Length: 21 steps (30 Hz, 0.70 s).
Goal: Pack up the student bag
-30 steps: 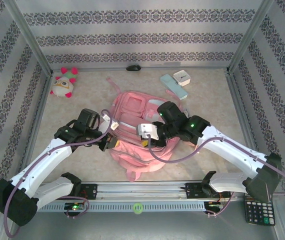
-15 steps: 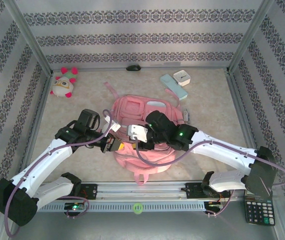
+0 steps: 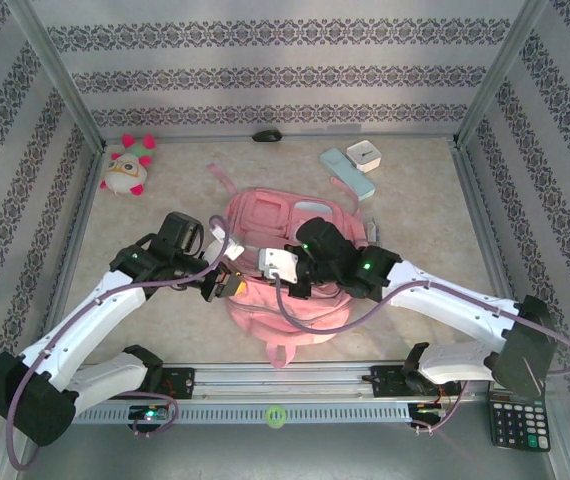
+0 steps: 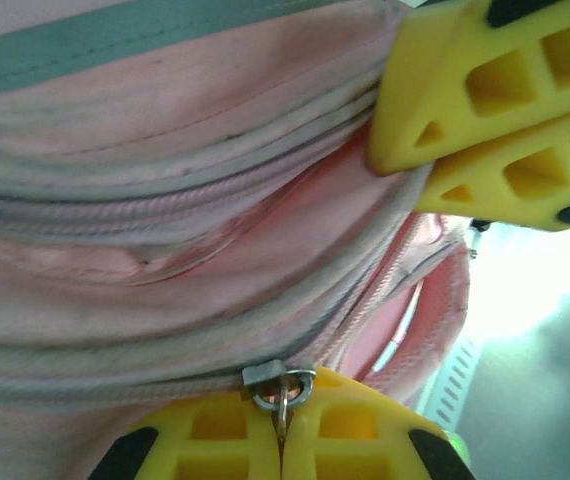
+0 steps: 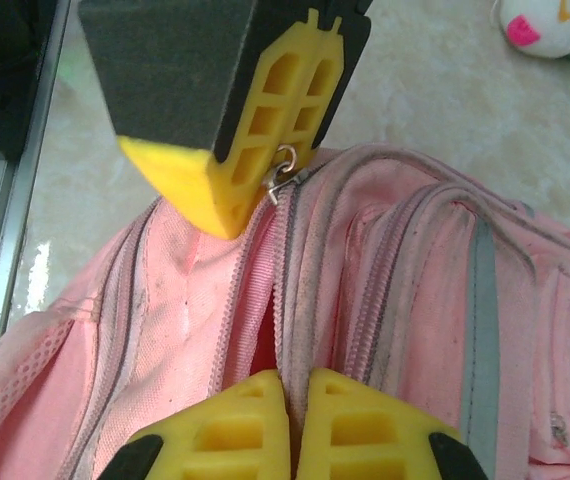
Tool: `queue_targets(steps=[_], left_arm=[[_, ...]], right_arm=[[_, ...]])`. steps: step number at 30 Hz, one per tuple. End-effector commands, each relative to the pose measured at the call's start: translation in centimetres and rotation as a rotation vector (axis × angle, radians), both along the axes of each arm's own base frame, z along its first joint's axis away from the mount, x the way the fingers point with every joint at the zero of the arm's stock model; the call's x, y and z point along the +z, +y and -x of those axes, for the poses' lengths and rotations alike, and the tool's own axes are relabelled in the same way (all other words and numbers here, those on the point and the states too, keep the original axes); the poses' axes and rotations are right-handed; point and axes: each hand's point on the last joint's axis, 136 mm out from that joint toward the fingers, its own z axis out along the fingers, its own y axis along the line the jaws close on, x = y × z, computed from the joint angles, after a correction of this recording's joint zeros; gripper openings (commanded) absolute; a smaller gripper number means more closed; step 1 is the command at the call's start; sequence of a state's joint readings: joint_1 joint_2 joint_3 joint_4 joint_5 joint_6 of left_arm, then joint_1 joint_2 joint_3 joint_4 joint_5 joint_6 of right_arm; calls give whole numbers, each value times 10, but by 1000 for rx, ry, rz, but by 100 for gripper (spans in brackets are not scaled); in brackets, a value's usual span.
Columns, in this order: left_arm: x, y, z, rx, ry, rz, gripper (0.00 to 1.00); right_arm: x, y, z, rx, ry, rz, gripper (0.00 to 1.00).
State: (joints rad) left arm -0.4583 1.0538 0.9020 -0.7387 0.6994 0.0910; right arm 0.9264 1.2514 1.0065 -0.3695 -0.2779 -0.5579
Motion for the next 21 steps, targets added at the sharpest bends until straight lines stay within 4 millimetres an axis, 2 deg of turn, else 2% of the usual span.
queue_targets(steps=[1, 4, 9, 12, 16, 21], left_arm=[[-8, 22, -10, 32, -44, -161, 5], [-12, 14, -7, 12, 8, -130, 10], [-11, 8, -10, 12, -8, -100, 10], [-13, 20, -19, 59, -48, -180, 0], [-24, 38, -30, 116, -74, -290, 0], [-31, 43, -46, 163, -78, -341, 0]], right_arm=[[-2, -24, 10, 40, -1, 59, 0], [2, -25, 14, 57, 5, 43, 0], [4, -20, 20, 84, 31, 11, 0], [4, -24, 25, 106, 39, 10, 0], [13, -30, 35, 144, 58, -39, 0], [24, -38, 50, 213, 76, -75, 0]])
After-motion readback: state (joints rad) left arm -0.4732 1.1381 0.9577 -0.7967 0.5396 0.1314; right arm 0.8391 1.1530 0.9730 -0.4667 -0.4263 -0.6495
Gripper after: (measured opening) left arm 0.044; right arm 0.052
